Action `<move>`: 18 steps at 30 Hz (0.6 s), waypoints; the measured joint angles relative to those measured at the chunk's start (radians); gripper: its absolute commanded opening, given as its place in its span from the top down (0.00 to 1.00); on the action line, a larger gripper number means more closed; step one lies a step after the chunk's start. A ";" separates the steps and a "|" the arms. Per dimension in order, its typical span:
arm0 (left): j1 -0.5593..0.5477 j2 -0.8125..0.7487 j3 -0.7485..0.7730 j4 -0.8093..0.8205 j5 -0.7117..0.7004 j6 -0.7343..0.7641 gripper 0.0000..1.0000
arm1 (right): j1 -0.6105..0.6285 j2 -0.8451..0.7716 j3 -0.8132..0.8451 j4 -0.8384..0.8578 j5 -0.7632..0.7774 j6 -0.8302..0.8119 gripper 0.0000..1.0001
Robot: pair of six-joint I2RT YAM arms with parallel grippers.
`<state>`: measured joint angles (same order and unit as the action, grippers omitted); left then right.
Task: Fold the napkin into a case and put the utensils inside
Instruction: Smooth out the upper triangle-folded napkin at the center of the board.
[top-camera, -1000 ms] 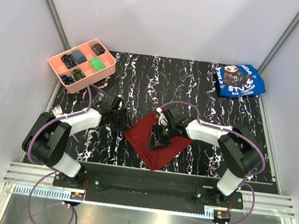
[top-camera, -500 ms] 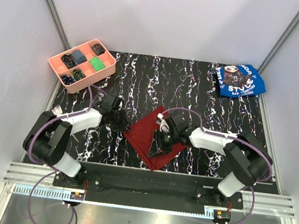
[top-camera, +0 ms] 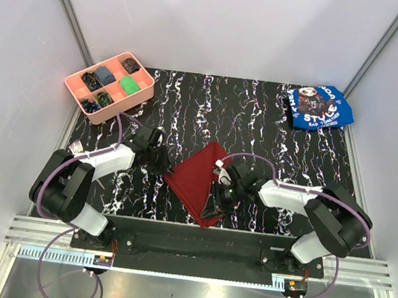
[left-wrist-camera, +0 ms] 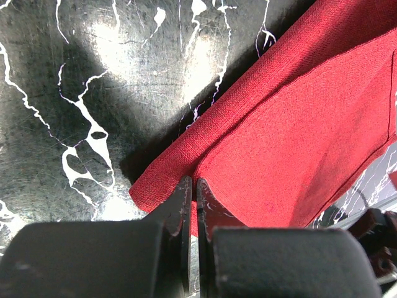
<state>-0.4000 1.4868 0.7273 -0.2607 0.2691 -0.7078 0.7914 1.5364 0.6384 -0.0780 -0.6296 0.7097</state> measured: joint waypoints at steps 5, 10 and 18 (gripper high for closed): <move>0.000 0.000 0.000 -0.001 0.000 0.000 1.00 | 0.002 -0.045 0.008 -0.009 0.003 0.006 0.74; 0.000 0.000 0.000 -0.002 -0.001 0.001 1.00 | 0.011 -0.042 0.007 0.013 0.001 0.023 0.79; 0.000 0.000 0.000 -0.009 -0.001 0.004 1.00 | 0.049 -0.007 -0.061 0.083 0.006 0.067 0.85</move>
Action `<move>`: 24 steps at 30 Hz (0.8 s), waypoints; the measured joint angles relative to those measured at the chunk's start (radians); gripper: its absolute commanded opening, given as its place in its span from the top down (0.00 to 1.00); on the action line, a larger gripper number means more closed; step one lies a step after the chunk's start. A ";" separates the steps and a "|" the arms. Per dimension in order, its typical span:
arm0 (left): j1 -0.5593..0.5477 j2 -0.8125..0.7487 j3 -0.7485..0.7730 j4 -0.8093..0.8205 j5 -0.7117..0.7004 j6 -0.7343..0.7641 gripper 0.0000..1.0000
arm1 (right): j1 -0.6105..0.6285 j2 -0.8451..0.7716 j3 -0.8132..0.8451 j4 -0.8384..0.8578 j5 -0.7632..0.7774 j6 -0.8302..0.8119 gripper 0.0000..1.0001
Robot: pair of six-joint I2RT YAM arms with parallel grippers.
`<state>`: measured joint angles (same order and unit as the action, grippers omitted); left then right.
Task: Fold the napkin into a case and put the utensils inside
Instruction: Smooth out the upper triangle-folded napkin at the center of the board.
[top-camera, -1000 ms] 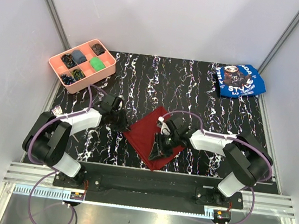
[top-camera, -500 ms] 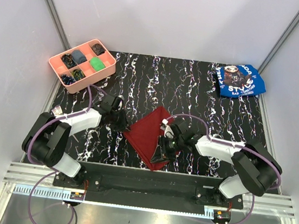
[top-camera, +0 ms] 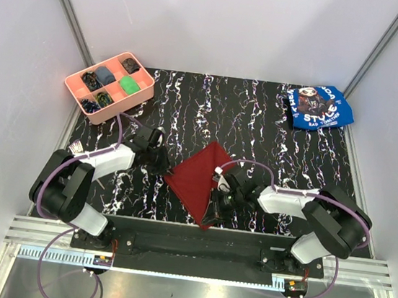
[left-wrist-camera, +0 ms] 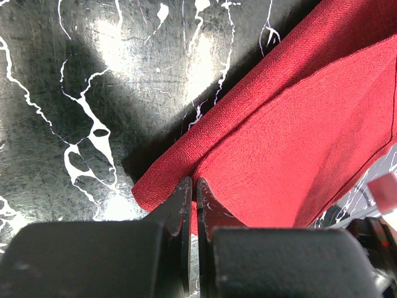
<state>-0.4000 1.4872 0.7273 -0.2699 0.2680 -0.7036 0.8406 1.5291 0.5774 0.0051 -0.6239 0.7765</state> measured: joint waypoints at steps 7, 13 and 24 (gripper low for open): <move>0.000 0.000 0.000 -0.010 0.000 0.001 1.00 | 0.002 -0.029 -0.027 -0.053 0.076 0.024 0.85; 0.000 0.000 0.011 -0.025 -0.003 0.006 1.00 | 0.003 -0.117 -0.020 -0.121 0.114 0.031 0.75; 0.000 0.000 0.014 -0.027 -0.008 0.015 1.00 | 0.006 -0.111 0.029 -0.104 0.092 0.042 0.81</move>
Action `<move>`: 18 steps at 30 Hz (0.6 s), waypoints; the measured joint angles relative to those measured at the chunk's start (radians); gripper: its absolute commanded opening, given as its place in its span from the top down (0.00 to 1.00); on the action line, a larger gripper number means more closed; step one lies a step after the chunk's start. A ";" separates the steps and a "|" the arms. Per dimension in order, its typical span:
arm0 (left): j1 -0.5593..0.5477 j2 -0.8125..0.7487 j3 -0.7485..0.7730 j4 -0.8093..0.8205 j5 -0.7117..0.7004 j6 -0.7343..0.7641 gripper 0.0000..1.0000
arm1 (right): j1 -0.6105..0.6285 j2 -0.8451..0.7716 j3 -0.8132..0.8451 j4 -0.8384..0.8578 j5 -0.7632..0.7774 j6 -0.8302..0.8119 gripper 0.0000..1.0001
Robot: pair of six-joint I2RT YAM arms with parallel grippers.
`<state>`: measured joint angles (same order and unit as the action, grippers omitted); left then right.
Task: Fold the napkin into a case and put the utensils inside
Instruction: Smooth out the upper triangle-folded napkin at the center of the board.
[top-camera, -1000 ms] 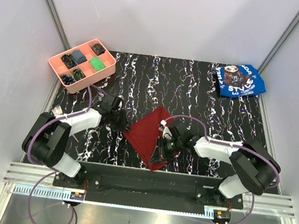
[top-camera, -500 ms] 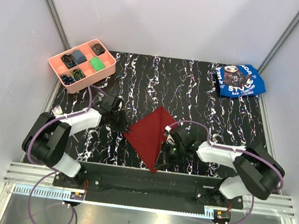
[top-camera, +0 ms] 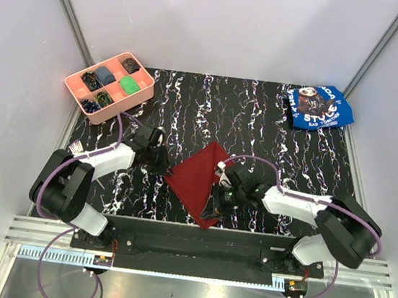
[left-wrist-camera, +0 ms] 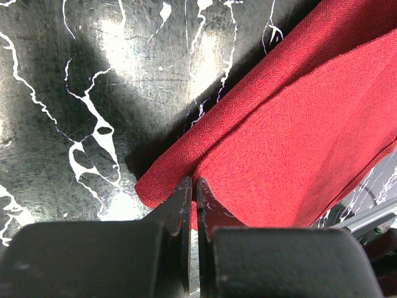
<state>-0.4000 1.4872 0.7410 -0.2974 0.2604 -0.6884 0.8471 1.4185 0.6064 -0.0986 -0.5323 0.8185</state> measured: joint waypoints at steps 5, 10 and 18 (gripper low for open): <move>0.000 0.000 0.000 0.000 0.000 0.000 1.00 | 0.005 0.100 -0.050 0.127 -0.035 0.040 0.82; 0.000 0.000 0.000 0.000 0.002 0.000 1.00 | -0.013 0.105 -0.065 0.132 -0.029 0.045 0.76; 0.000 0.000 0.000 0.000 0.002 0.000 1.00 | -0.235 0.089 0.147 0.022 -0.022 -0.053 0.53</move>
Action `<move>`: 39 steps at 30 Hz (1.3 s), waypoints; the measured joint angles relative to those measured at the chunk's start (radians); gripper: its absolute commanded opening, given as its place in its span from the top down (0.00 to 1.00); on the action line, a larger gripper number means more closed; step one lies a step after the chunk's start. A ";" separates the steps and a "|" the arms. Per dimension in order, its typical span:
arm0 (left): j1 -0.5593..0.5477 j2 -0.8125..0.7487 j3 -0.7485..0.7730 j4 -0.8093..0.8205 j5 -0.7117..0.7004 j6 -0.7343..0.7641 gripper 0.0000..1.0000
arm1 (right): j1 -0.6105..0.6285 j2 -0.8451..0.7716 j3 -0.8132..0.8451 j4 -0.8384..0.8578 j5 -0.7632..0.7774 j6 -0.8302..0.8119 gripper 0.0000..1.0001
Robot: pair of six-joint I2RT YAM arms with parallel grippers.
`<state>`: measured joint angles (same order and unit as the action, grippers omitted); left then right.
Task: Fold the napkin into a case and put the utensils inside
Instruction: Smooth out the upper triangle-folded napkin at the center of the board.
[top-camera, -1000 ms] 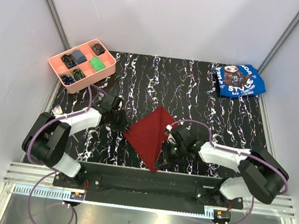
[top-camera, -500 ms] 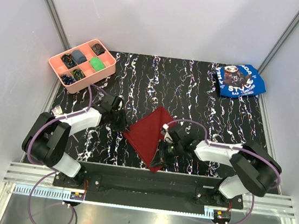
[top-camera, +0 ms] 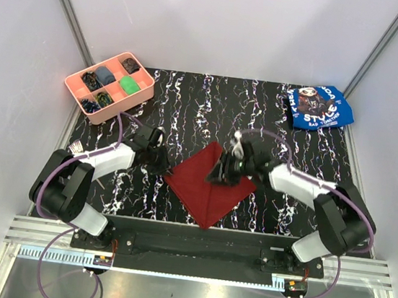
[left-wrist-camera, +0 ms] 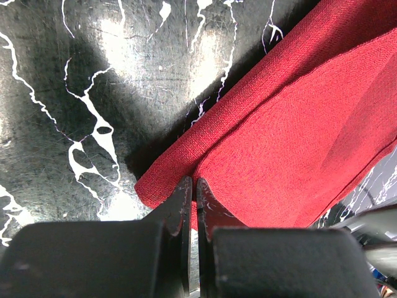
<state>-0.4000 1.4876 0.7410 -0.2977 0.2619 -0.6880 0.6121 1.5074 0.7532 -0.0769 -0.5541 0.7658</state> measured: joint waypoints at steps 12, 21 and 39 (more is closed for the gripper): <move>0.000 0.000 0.000 0.001 0.000 0.005 1.00 | -0.076 0.389 0.508 -0.078 0.009 -0.157 0.92; 0.000 0.000 0.000 0.003 0.000 0.008 1.00 | -0.143 0.536 0.559 -0.082 -0.032 -0.181 0.92; 0.000 -0.030 0.000 -0.016 -0.024 0.036 0.68 | -0.220 0.670 0.695 -0.137 -0.116 -0.284 0.60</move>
<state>-0.4000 1.4574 0.7410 -0.3134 0.2375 -0.6518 0.3916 2.1777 1.4479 -0.2134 -0.6704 0.4816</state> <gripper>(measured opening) 0.198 0.301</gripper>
